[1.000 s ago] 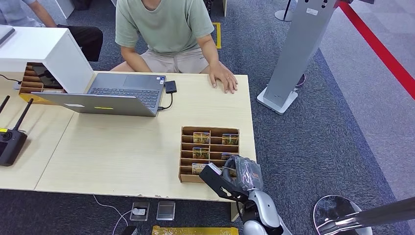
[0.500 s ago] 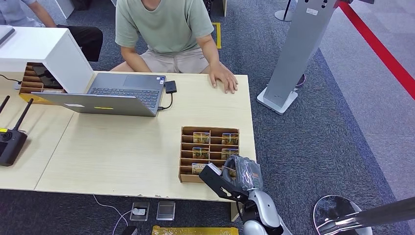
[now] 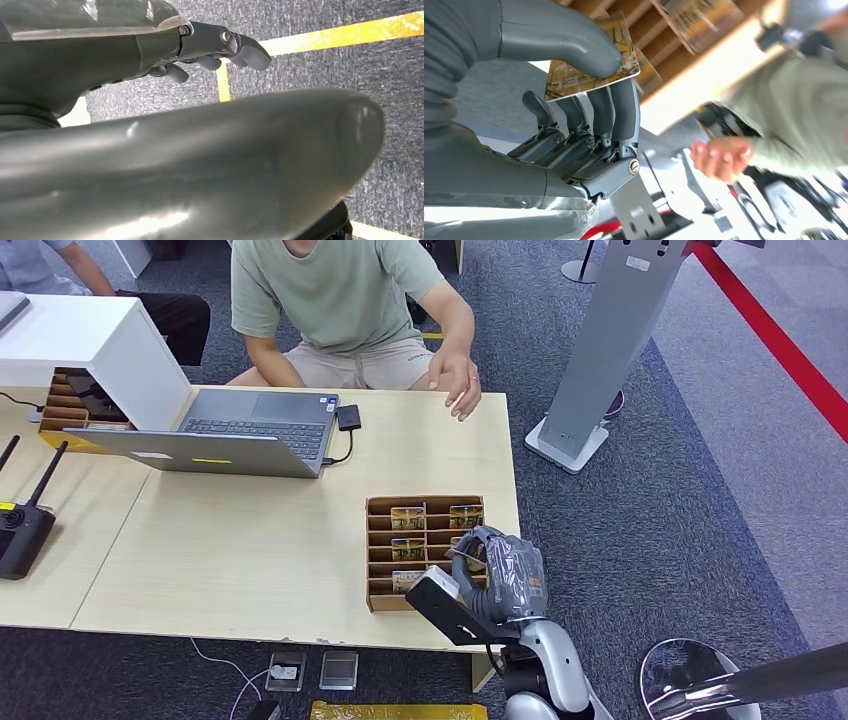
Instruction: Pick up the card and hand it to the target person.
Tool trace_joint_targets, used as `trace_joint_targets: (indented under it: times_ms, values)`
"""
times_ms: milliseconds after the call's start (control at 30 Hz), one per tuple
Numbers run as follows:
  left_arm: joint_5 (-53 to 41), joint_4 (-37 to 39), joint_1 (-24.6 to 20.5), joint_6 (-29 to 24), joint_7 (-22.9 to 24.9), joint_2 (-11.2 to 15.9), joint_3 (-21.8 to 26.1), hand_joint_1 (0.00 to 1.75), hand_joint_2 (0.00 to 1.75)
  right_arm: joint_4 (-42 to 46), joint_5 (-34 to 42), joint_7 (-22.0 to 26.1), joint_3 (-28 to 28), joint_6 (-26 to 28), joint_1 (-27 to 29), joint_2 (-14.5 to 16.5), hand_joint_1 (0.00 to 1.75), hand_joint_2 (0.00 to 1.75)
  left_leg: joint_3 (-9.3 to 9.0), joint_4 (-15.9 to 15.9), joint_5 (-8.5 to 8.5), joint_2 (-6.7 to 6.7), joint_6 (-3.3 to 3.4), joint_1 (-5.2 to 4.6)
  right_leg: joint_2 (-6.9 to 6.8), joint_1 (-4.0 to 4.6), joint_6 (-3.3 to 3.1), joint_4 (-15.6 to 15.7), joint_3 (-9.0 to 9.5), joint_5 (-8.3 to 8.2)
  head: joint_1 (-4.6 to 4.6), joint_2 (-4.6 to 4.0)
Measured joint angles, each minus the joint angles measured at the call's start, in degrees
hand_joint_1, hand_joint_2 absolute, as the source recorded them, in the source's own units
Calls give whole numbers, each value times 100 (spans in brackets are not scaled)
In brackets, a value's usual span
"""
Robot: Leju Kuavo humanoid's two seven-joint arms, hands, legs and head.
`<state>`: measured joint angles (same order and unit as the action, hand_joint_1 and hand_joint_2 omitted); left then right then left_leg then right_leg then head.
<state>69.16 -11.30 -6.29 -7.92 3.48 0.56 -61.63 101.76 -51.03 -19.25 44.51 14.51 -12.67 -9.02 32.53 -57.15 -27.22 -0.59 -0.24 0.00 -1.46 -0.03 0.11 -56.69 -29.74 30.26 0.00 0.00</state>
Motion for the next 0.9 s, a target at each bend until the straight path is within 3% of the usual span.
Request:
trace_joint_targets:
  times_ms: [200,367,467,700,900]
  values:
    - [-145,-4,-6,90,17,26,-151,0,0,-1106,292,200,139,-137,-533,336,148,175,-7,5,2,-16,-1,1,16,1,-2,5,2,-7,0,0]
    - [-371,6,-20,235,-34,56,-385,0,0,-3797,580,643,351,25,-2129,1262,148,175,-14,14,8,-61,-5,0,64,0,-5,3,-6,-24,0,0]
    - [-457,-2,-28,270,-97,64,-469,0,0,-5024,648,727,413,162,-2917,1613,148,175,-19,17,11,-75,-6,0,77,0,-8,1,-5,-30,0,0]
    - [-579,-14,-87,262,39,111,-585,0,0,-7136,773,520,737,50,-4379,2021,148,175,-7,8,19,-49,-6,-2,48,-2,-10,-13,-8,-25,0,0]
    - [-501,8,-24,240,167,73,-521,0,0,-7537,753,526,864,74,-4566,2208,148,175,-4,14,19,-26,-7,-1,27,0,-10,-4,-1,-19,0,0]
